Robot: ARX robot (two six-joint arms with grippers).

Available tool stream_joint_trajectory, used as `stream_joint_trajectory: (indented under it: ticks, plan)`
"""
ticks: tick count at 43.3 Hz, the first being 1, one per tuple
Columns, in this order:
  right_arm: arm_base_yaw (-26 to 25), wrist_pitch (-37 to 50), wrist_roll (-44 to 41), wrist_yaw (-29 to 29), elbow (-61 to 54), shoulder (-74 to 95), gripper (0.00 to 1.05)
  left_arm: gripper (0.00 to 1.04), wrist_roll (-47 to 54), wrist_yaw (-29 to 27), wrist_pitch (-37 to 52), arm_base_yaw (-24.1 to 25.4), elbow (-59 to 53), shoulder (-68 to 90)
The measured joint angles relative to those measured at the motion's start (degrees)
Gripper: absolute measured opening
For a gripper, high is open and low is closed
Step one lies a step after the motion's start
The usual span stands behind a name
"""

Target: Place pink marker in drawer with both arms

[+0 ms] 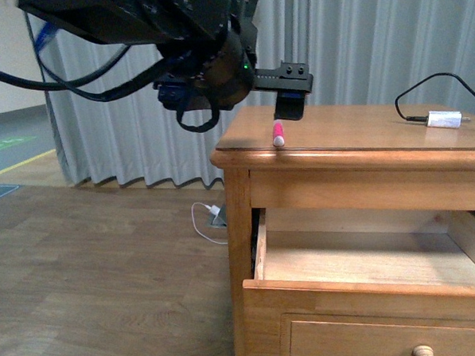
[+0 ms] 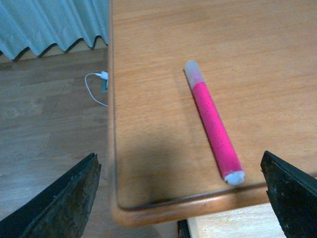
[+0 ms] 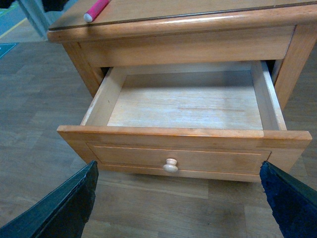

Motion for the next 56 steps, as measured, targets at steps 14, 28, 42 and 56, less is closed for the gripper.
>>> stream_joint_trajectory:
  ticks: [14, 28, 42, 56]
  plan:
    - [0.0, 0.0, 0.0, 0.0, 0.0, 0.0, 0.96, 0.99, -0.9, -2.0, -7.9, -2.3, 15.9, 11.9]
    - [0.0, 0.0, 0.0, 0.0, 0.0, 0.0, 0.96, 0.99, -3.1, -3.4, -12.2, -2.6, 22.0, 15.9]
    - [0.0, 0.0, 0.0, 0.0, 0.0, 0.0, 0.96, 0.66, -4.1, -3.5, -13.7, -2.3, 23.1, 16.7]
    - [0.0, 0.0, 0.0, 0.0, 0.0, 0.0, 0.96, 0.19, -4.0, -2.8, -11.1, -1.7, 21.4, 16.6]
